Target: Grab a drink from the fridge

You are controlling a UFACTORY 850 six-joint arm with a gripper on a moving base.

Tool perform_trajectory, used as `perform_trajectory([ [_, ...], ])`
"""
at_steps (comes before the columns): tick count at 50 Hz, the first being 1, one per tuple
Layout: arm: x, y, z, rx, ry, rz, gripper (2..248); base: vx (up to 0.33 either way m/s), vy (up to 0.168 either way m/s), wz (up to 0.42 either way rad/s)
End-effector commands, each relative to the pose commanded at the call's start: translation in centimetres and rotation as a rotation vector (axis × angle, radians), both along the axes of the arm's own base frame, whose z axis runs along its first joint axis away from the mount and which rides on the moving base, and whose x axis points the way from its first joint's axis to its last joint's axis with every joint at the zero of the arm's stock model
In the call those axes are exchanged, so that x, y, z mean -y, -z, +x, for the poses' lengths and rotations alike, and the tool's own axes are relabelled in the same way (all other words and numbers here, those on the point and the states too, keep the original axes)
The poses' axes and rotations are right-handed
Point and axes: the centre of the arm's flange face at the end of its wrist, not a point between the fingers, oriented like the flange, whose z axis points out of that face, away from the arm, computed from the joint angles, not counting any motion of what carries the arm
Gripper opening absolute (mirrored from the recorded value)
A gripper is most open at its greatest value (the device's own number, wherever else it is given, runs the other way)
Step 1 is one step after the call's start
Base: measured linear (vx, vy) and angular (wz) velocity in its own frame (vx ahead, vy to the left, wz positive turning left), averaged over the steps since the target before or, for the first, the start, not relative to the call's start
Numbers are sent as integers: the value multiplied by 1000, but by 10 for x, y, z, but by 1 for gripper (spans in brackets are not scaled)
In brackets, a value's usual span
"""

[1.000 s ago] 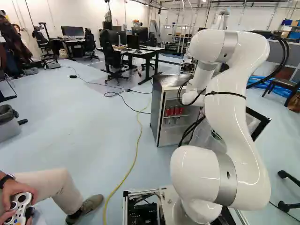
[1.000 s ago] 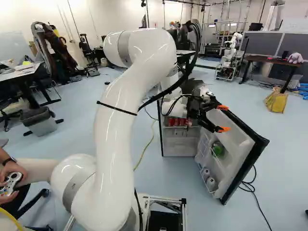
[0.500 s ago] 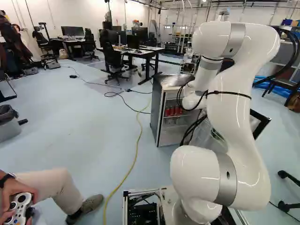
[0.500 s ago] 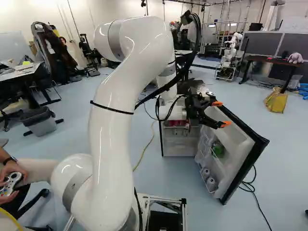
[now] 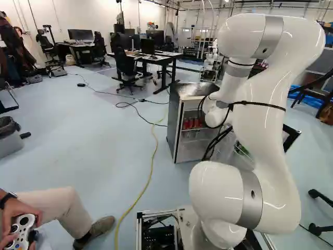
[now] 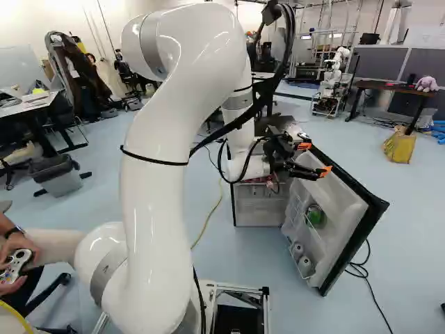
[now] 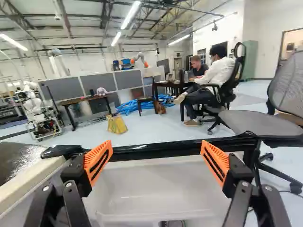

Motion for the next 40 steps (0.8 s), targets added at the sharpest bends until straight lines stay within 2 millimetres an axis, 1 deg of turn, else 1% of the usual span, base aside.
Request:
perform_trajectory([
  [34,-20,-11,-35,-65,-306,-30,247,0,0,0],
  [40,-25,-9,-42,-80,-359,-30,247,0,0,0],
])
